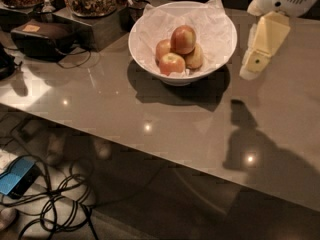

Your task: Pick apple from white bowl

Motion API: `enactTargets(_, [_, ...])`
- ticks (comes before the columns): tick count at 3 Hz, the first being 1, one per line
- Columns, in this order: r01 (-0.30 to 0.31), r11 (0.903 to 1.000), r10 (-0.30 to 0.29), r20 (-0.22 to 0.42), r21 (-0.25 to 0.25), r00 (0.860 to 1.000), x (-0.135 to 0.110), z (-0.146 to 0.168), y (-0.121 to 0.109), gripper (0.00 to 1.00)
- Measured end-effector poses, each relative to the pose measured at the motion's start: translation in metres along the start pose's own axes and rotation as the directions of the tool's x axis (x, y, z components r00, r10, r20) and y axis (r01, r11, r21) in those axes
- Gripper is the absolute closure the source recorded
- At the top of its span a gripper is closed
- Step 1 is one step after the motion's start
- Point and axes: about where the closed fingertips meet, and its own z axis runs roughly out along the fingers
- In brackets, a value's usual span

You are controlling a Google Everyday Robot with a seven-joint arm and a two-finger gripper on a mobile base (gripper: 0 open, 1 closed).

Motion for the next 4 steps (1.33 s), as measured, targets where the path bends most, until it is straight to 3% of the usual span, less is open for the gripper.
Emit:
enactTargets(1, [0.011, 0.9987, -0.014, 0.043, 0.049, 0.999, -0.016, -0.013, -0.013, 0.00])
enactTargets(2, [-0.004, 0.9982, 0.000, 0.065, 0.060, 0.998, -0.021, -0.009, -0.018, 0.00])
enactTargets(3, [-0.047, 0.9985, 0.046, 0.023, 0.029, 0.999, -0.078, 0.028, -0.055, 0.00])
enactTargets(4, [-0.037, 0.9981, 0.035, 0.049, 0.050, 0.998, -0.089, 0.028, -0.060, 0.00])
